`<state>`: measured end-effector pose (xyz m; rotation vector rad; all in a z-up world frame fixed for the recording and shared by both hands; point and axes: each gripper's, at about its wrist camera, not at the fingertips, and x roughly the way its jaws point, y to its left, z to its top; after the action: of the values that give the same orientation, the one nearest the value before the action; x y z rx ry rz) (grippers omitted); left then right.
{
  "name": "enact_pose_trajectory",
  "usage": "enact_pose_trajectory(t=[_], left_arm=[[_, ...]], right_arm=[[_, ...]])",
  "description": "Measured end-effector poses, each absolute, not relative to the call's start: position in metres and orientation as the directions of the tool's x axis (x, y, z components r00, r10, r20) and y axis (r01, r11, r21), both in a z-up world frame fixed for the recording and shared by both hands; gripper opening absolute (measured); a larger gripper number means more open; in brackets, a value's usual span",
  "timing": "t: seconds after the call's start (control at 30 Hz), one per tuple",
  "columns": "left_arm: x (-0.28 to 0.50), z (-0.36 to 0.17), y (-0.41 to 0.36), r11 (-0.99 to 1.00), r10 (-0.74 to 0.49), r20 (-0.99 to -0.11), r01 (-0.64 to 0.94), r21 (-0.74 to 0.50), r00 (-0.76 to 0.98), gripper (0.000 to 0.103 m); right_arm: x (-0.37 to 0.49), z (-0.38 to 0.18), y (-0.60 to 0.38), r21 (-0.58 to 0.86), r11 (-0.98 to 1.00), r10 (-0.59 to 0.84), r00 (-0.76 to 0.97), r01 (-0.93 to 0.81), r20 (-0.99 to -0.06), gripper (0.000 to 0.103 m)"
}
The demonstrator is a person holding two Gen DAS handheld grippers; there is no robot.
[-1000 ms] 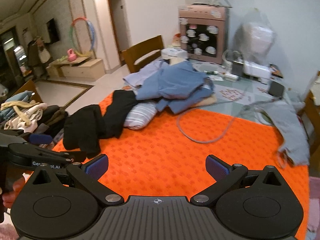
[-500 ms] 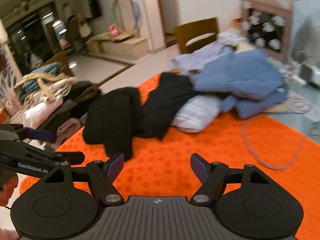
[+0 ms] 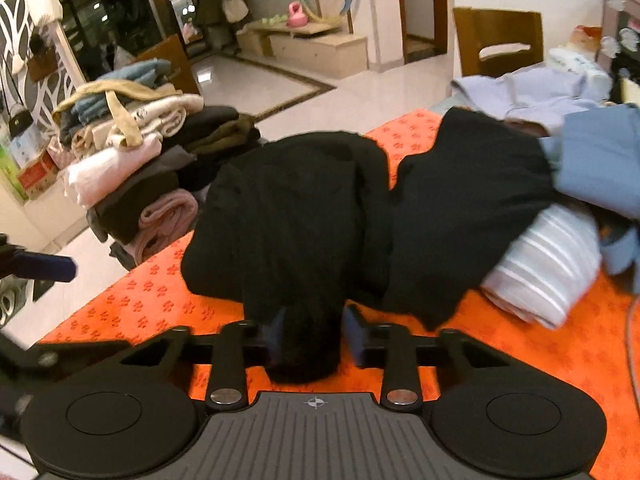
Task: Fold clothes
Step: 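Grasp the black garment with the right gripper while the left tool approaches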
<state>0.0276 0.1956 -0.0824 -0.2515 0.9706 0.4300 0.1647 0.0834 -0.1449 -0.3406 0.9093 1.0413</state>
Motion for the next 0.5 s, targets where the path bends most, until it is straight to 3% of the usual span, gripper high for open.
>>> enact_pose_trajectory(t=[0.03, 0.27, 0.5], left_arm=[[0.027, -0.082, 0.197, 0.887, 0.242, -0.837, -0.462, -0.015, 0.491, 0.103], [0.028, -0.079, 0.2, 0.877, 0.251, -0.839, -0.48, -0.013, 0.482, 0.103], [0.033, -0.072, 0.193, 0.888, 0.241, -0.827, -0.459, -0.022, 0.508, 0.103]], right_arm=[[0.166, -0.146, 0.085, 0.155, 0.492, 0.59, 0.198, -0.857, -0.783, 0.005], [0.159, -0.121, 0.058, 0.133, 0.489, 0.612, 0.231, -0.862, -0.756, 0.004], [0.141, -0.086, -0.031, 0.127, 0.587, 0.57, 0.297, -0.799, -0.766, 0.004]])
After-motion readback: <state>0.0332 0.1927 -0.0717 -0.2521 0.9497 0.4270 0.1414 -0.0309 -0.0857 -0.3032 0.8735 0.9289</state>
